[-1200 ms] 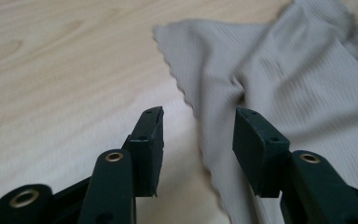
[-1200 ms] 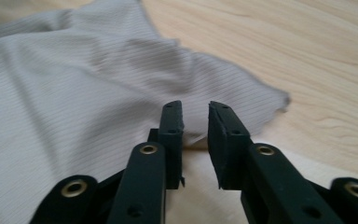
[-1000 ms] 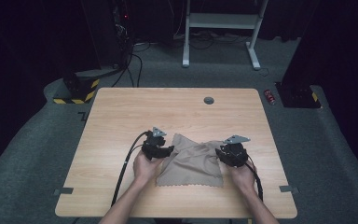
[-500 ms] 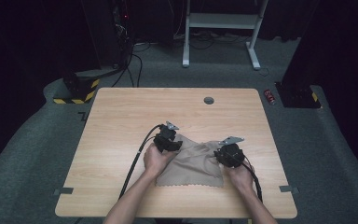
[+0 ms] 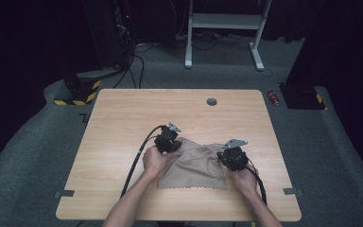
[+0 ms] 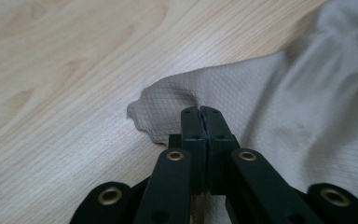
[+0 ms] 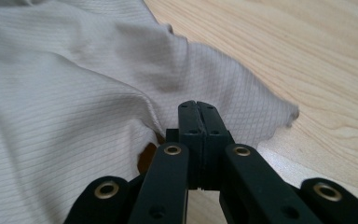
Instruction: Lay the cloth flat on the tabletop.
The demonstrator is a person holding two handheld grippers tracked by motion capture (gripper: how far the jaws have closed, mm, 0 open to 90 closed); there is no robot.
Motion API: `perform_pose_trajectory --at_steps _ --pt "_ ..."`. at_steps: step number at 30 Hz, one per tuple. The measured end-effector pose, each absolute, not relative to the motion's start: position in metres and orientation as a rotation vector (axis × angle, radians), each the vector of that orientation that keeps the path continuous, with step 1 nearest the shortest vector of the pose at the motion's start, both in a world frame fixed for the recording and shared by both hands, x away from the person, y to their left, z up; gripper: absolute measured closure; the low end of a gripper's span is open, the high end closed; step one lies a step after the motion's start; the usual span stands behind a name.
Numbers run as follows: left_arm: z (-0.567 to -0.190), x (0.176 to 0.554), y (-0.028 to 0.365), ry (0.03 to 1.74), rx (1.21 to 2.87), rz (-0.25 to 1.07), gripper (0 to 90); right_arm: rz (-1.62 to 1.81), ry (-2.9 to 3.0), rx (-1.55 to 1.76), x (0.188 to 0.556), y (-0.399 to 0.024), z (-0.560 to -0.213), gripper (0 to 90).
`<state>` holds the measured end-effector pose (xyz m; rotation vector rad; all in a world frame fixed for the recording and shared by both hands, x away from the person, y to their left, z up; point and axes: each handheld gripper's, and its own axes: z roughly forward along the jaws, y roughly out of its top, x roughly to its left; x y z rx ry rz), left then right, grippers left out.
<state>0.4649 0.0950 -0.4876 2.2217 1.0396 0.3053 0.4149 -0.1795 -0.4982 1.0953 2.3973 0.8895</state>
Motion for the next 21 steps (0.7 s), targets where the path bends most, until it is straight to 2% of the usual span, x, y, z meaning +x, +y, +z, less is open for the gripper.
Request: perform_pose_trajectory --at_steps 5,12,14,19,21 --pt "-0.471 0.445 0.110 0.998 2.209 0.304 88.8 0.916 2.408 1.038 0.398 -0.182 -0.492 89.8" --pt "-0.482 0.424 0.119 1.000 2.304 0.226 87.4 0.888 2.500 1.003 0.382 -0.182 -0.502 88.1" --pt "-0.483 0.425 0.120 1.023 2.294 0.229 83.5 0.936 2.473 1.017 0.383 -0.184 -0.496 84.3" --pt "-0.483 0.433 0.122 1.105 2.230 0.321 64.1 0.964 2.366 1.113 0.400 -0.191 -0.481 74.8" --pt "-0.486 0.438 0.122 1.139 2.219 0.334 59.3 0.936 2.355 1.174 0.412 -0.192 -0.484 70.5"
